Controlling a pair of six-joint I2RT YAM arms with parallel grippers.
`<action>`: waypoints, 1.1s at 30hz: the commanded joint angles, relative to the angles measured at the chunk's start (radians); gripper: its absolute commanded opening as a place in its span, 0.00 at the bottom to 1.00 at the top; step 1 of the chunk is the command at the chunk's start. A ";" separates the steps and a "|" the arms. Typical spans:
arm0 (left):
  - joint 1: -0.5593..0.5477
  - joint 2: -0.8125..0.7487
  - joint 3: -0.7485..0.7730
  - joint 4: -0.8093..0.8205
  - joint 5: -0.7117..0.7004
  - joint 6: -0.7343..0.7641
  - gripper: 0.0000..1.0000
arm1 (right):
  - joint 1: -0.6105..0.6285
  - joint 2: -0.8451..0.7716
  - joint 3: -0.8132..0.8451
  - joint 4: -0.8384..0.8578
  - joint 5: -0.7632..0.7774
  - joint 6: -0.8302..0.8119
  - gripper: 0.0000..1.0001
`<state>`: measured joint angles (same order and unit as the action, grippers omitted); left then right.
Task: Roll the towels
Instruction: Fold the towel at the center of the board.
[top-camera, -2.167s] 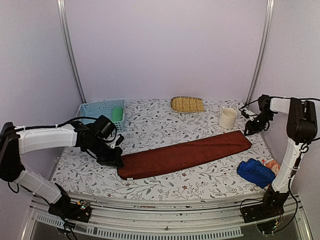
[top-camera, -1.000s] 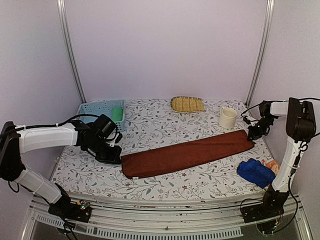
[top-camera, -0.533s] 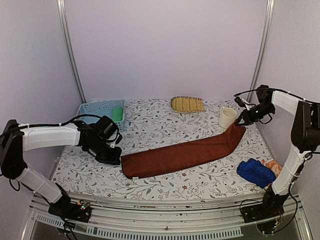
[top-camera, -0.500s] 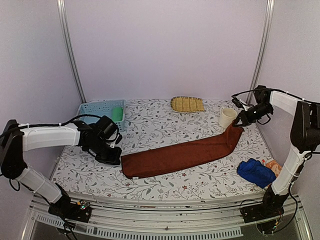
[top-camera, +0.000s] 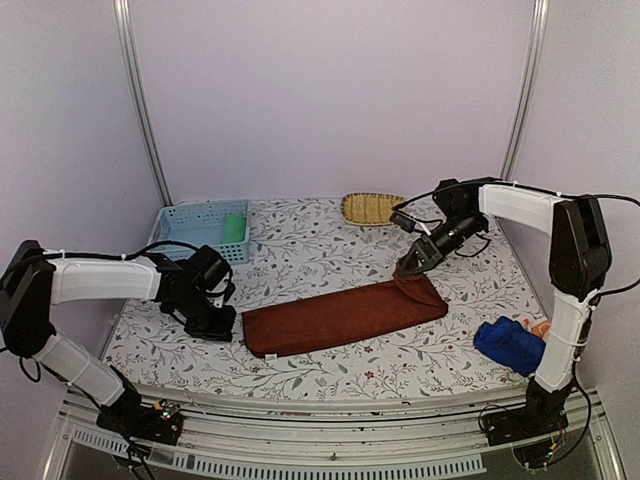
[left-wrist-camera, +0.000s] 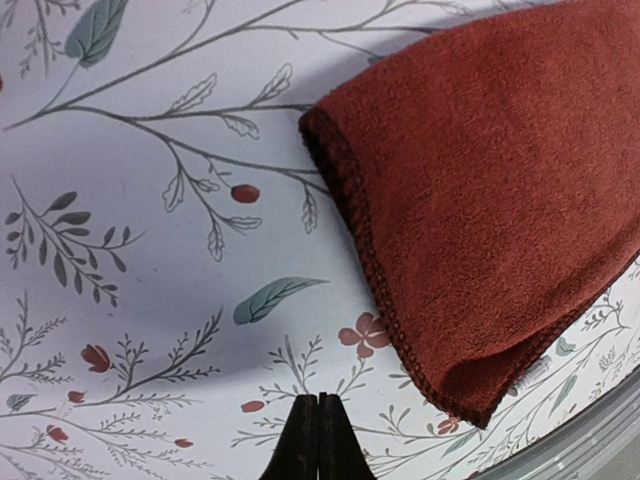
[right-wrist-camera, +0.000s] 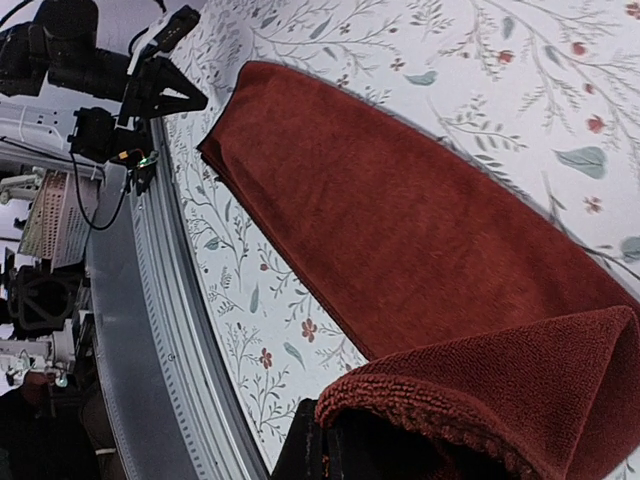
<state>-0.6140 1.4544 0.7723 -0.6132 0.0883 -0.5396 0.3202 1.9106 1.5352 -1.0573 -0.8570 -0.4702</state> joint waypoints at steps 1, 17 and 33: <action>0.026 0.010 -0.026 0.035 -0.005 -0.021 0.02 | 0.110 0.093 0.076 -0.023 -0.082 0.033 0.02; 0.050 0.044 -0.056 0.067 0.007 -0.029 0.02 | 0.386 0.349 0.359 0.164 -0.179 0.313 0.03; 0.051 0.059 -0.136 0.230 0.121 -0.062 0.00 | 0.536 0.532 0.505 0.356 -0.150 0.612 0.03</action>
<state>-0.5690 1.4899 0.6712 -0.4072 0.1909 -0.5888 0.8368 2.3951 2.0083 -0.7544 -1.0012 0.0692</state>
